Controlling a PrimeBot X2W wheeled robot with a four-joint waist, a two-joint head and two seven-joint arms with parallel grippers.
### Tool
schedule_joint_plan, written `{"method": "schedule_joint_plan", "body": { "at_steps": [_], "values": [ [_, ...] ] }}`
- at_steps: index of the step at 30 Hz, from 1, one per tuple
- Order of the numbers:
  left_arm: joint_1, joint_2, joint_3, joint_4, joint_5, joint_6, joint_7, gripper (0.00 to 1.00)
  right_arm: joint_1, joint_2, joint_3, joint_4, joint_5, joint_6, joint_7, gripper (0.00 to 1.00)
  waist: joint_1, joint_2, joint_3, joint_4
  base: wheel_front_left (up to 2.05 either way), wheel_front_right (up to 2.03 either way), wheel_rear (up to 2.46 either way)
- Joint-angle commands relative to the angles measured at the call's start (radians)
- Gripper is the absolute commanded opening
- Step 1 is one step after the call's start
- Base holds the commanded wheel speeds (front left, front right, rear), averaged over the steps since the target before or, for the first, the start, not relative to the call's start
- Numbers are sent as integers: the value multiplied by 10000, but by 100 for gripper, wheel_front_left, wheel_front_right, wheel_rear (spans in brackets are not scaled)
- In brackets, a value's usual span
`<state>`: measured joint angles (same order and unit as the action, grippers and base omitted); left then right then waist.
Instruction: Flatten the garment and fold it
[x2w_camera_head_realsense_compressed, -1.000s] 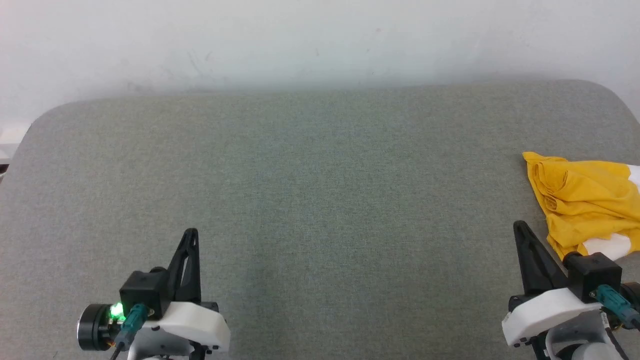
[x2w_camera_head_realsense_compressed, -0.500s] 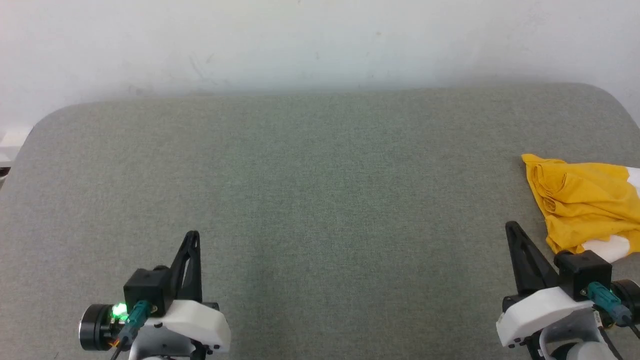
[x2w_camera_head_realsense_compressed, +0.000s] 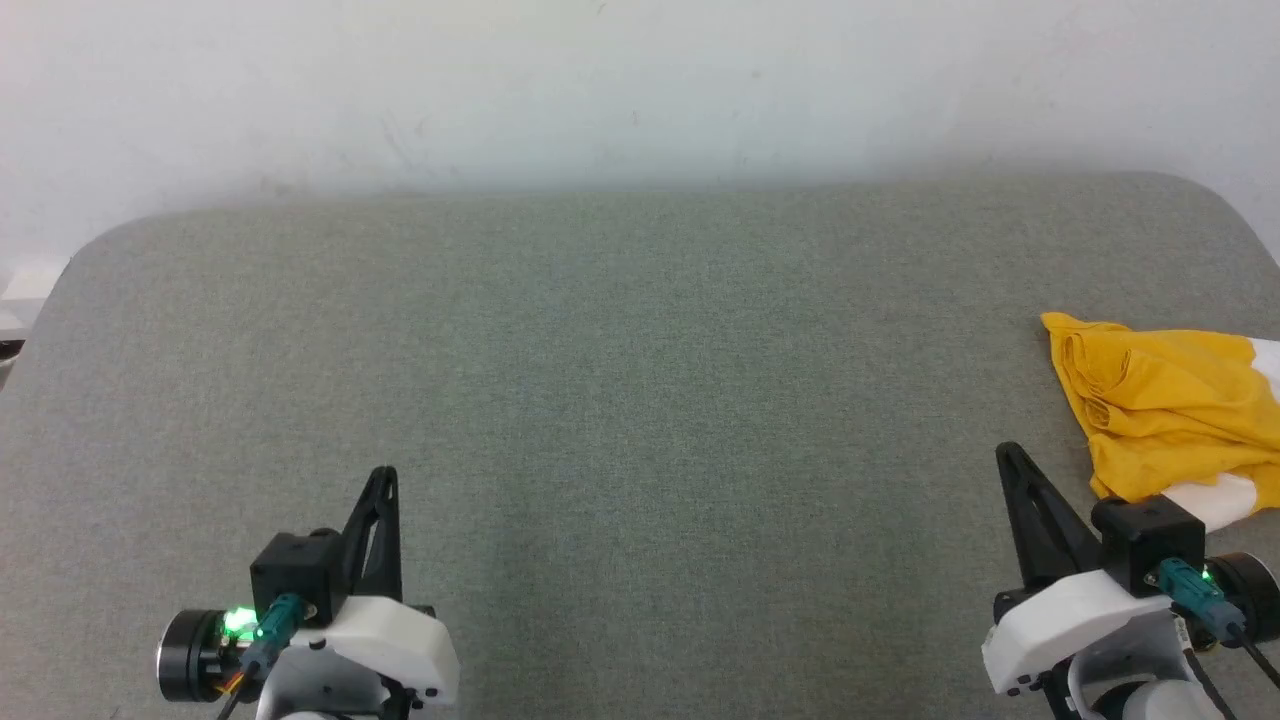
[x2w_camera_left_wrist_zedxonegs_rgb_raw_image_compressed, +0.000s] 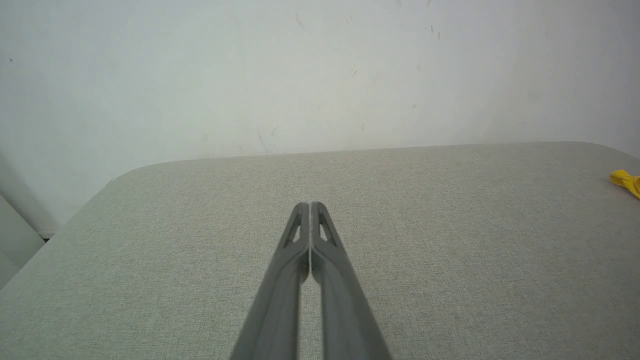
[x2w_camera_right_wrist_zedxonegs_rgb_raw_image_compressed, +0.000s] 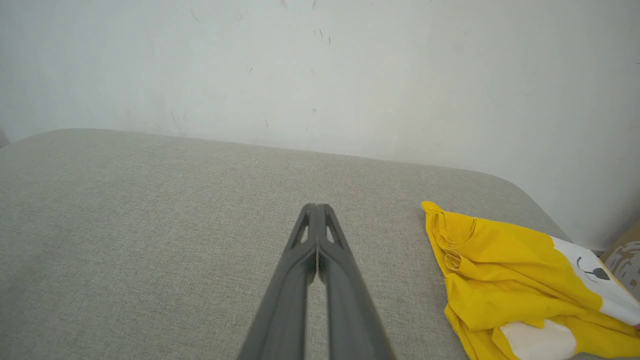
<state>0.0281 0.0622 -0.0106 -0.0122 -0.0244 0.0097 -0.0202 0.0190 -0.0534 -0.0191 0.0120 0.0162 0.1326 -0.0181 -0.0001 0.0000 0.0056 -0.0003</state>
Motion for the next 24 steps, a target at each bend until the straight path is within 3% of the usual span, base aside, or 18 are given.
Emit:
{"method": "schedule_joint_plan", "body": {
  "at_steps": [1,24],
  "values": [
    [-235,-71,48,63,142,-55,55,0,-169,30,80,-80,-107,-18,53,0,1,0,-10,1,0,0,0],
    [-281,-120,106,122,244,-97,202,0,-190,32,191,-120,-162,-19,181,0,1,0,-56,3,0,0,0]
  ]
}}
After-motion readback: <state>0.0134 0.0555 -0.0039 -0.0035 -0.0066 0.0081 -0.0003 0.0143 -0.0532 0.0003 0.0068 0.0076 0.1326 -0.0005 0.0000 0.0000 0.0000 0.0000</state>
